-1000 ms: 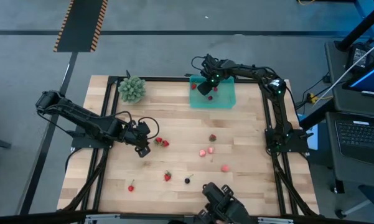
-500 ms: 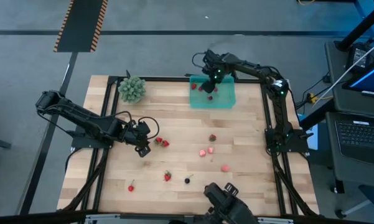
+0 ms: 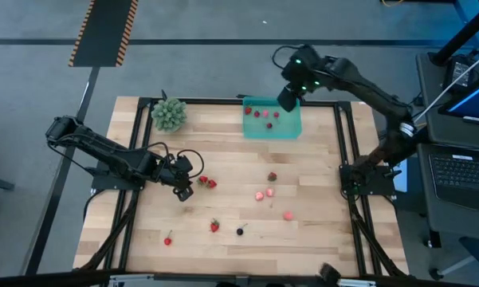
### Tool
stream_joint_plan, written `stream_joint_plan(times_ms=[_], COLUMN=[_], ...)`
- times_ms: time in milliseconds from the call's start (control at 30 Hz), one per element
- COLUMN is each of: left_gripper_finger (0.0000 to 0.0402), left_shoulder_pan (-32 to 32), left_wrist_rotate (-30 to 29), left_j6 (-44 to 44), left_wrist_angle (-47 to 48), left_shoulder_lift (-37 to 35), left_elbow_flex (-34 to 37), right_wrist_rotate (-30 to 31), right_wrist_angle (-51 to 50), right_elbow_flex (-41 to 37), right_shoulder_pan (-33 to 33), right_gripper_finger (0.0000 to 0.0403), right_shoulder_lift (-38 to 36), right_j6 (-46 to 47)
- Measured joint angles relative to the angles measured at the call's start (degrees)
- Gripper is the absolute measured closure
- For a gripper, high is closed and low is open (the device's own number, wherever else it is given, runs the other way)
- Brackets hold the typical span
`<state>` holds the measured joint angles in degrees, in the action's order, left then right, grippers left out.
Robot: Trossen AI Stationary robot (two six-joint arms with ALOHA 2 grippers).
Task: Pick and placing Produce into tupperware
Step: Put the strawberry into the blue bin
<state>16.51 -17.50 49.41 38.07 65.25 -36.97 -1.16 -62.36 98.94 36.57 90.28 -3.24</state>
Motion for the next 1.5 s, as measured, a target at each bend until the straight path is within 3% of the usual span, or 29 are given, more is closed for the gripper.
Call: stream_joint_plan(times_ms=[233, 700, 1033, 1500], left_gripper_finger=[0.0223, 0.0223, 0.0223, 0.0223], left_shoulder_pan=[0.0, 0.0, 0.0, 0.0], left_wrist_rotate=[-0.8, -1.4, -1.4, -1.5], left_j6=[0.0, 0.0, 0.0, -0.4], left_wrist_angle=[-0.4, -0.5, -0.5, -1.5], left_shoulder_lift=[0.0, 0.0, 0.0, 0.0], left_elbow_flex=[0.0, 0.0, 0.0, 0.0], right_wrist_rotate=[0.0, 0.0, -1.9, 0.5], right_wrist_angle=[-2.6, 9.7, 21.5, 40.6], right_elbow_flex=[-4.2, -36.0, -49.8, -57.2], right_shoulder_pan=[-9.8, -32.3, -42.0, -42.0], right_gripper_finger=[0.0175, 0.0175, 0.0175, 0.0175], right_shoulder_lift=[-9.4, -26.7, -26.0, -18.6], right_j6=[3.1, 17.2, 21.0, 14.5])
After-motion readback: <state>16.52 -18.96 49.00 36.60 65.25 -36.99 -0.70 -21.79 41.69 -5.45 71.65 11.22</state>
